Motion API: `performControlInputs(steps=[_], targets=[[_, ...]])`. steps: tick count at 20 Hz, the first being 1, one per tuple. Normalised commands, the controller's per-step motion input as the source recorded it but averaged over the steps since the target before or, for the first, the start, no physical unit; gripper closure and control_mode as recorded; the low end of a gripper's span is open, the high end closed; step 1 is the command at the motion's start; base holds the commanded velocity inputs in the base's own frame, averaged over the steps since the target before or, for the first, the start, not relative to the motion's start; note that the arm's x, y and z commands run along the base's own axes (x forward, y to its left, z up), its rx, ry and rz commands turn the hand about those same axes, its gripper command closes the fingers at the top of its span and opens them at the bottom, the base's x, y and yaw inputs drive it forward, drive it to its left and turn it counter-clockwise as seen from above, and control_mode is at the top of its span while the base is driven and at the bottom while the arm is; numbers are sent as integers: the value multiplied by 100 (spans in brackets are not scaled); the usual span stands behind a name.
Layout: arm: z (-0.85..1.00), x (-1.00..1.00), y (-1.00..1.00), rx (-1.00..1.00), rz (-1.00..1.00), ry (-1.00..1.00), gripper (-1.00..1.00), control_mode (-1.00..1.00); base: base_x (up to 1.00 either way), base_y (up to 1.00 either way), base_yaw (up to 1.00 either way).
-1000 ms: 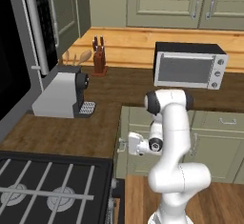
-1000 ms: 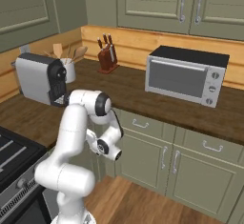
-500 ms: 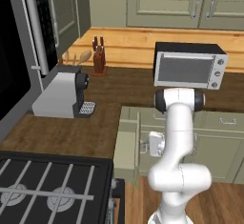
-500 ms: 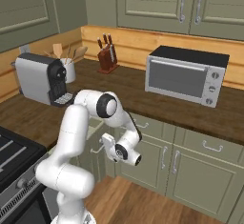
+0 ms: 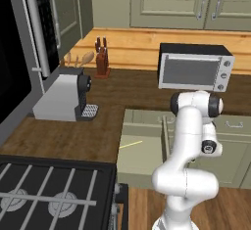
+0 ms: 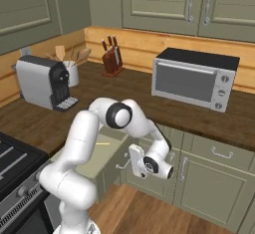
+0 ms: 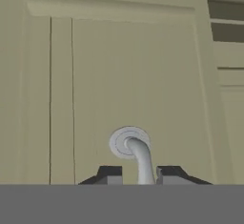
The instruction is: Take a straw from the drawer in front and place it inside the glass cup on the dining counter.
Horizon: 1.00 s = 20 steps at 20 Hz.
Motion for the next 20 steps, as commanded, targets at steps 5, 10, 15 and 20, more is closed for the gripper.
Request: performControlInputs(steps=[5, 10, 15, 20], targets=[[1, -47, -100, 0, 0, 10, 100, -100, 0, 0, 0], [0, -30, -91, 0, 0, 8, -100, -100, 0, 0, 0], [2, -38, -70, -14, -4, 0, -100, -100, 0, 0, 0], [54, -37, -26, -28, -12, 0, -100, -100, 0, 0, 0]])
